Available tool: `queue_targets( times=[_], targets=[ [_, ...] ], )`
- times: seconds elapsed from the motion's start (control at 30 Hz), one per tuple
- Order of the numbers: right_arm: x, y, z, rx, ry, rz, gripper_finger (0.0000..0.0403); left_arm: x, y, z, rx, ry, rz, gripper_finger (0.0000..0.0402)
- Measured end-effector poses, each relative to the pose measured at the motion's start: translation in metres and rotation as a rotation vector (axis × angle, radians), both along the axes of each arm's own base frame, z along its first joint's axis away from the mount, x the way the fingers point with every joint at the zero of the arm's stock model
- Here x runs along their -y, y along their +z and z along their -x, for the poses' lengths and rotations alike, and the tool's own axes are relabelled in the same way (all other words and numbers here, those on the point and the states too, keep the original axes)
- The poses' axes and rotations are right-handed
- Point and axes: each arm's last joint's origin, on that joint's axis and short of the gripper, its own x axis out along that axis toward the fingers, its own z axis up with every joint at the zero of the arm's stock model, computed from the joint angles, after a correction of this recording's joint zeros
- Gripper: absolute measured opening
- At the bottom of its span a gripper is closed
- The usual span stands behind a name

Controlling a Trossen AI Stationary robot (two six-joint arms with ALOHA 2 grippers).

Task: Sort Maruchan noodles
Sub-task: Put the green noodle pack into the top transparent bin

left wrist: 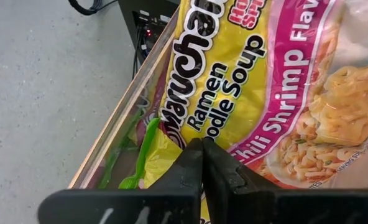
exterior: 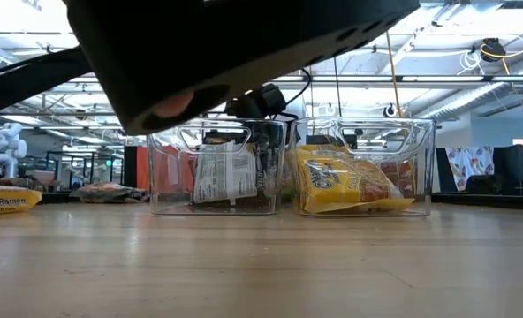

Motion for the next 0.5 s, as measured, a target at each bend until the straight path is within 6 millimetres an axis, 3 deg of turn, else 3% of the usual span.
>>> queue_targets(
  times=[0.33,0.5],
  targets=[
    [0.000,0.000,0.000,0.002,0.000,0.000,0.0000,-0.001,0.001,0.001,0.025,0.025,0.049,0.0002],
    [0.000,0.001,0.000,0.008,0.000,0.000,0.0000,-0.004,0.019,0.006,0.065,0.034,0.058,0.0001]
  ],
)
